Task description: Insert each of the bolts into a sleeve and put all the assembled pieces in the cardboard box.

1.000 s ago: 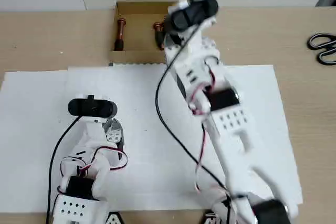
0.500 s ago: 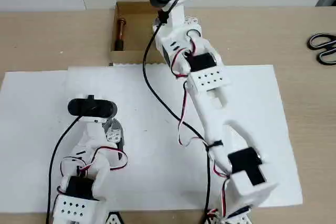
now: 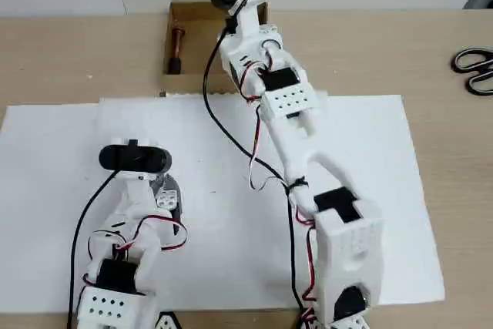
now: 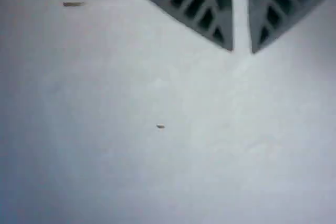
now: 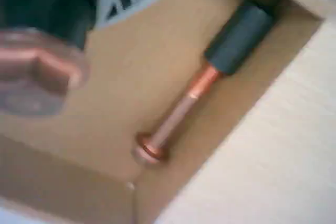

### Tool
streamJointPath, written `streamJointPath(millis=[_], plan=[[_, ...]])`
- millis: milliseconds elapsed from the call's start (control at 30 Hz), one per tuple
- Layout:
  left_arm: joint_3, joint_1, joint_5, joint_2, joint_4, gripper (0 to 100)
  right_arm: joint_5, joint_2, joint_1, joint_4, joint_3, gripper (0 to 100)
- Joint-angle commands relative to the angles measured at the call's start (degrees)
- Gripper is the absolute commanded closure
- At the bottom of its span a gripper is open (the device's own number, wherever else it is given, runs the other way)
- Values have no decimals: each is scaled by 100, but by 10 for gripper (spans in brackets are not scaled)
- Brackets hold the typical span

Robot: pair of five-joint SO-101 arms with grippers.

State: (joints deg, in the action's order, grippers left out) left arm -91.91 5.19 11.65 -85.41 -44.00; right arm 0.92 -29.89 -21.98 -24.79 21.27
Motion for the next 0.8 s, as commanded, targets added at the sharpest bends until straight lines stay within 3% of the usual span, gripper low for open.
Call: streamJointPath(millis=[0,267,533,767], plan=[[31,-44,-18,-44,132,994,44,-312,127,180,879,995],[31,-44,-18,-44,132,994,0,-1534,154,110,2356,982],[31,-44,-18,-44,132,994,-334,-2035,22,-444,2840,809],[31,-44,-18,-44,132,994,-316,-2062,-31,-470,2980,830]])
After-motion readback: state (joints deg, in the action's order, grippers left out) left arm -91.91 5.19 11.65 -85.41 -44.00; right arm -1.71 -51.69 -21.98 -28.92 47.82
